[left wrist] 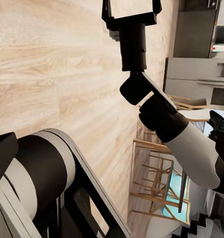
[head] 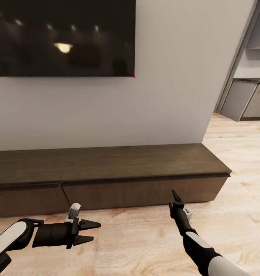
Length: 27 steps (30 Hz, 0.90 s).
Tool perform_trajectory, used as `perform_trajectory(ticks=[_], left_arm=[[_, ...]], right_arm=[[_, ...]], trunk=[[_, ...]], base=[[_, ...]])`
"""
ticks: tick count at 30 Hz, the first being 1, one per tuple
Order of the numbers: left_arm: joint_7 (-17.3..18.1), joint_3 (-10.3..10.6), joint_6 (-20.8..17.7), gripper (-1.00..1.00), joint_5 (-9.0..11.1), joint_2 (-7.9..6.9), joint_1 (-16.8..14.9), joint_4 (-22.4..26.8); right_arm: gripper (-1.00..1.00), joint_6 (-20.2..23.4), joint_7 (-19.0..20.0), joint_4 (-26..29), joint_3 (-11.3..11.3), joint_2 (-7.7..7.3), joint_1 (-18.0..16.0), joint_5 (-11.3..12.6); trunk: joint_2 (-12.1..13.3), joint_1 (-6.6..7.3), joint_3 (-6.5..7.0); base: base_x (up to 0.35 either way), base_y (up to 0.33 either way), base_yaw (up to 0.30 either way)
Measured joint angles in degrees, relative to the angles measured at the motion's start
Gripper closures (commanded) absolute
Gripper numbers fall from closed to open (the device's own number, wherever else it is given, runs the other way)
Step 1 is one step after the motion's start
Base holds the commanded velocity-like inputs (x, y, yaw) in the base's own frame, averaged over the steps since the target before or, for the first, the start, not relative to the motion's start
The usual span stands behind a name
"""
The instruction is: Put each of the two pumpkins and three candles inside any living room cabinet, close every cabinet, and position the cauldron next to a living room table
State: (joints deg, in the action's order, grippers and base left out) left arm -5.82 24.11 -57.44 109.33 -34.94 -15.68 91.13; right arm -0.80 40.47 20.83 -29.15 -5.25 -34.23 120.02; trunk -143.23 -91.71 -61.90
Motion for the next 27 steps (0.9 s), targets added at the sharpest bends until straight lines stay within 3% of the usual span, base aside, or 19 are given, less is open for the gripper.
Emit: perform_trajectory(ticks=[24,27], left_arm=[[0.0,0.18,0.0,-1.0,0.18,0.0,0.0,-0.03],[0.0,0.24,0.0,-1.0,0.18,0.0,0.0,-0.03]], right_arm=[[-1.0,-1.82,-0.62,0.05,-0.16,0.11,0.0,0.0],[-1.0,-1.83,-1.56,0.01,-0.15,0.11,0.0,-1.07]], trunk=[[0.0,0.01,0.0],[0.0,0.02,0.0]], base=[[0.108,0.0,0.0],[0.147,0.0,0.0]])
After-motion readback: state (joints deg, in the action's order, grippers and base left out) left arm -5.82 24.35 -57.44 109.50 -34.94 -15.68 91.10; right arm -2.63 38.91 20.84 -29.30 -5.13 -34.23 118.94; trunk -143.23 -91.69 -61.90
